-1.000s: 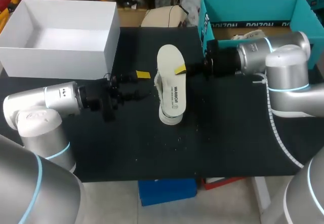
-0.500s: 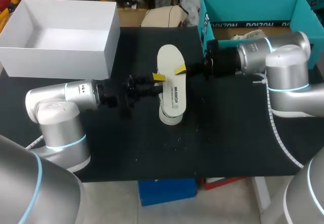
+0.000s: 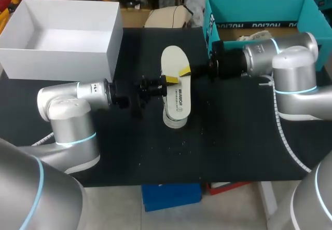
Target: Take the shoe out of the shoebox, open the shoe tongue, remove and reinsert the insole, then place the shoe into the shoebox
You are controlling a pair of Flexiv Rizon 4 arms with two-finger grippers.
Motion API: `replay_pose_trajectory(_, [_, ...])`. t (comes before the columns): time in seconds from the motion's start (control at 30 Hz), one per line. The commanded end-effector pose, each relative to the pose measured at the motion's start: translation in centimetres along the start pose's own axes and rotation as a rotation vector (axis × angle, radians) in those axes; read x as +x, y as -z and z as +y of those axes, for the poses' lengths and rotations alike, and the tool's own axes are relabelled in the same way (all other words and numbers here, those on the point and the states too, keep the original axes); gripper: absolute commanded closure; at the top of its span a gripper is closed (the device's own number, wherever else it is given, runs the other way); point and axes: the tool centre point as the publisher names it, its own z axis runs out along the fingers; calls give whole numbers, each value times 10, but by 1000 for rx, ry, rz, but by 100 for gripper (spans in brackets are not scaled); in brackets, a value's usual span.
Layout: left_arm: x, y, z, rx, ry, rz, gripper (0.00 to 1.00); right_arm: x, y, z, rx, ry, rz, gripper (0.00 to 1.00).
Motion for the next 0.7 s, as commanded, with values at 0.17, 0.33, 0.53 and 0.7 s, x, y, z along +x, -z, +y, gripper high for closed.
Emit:
replay_pose_trajectory(0.17, [3,-7,3,24,3,24,100,0,-1,0,-1,0,-1,100])
replay_pose_trajectory(0.33, [2,-4,2,29,6,62,100,0,4,0,-26,-5,9,15])
replay_pose_trajectory(0.53, [-8,13,-13,38,38,144,100,-8,19,-2,-75,-24,-78,0])
replay_pose_trajectory(0.7, [-16,32,-30,48,105,185,100,-17,38,-8,-114,-38,-171,0])
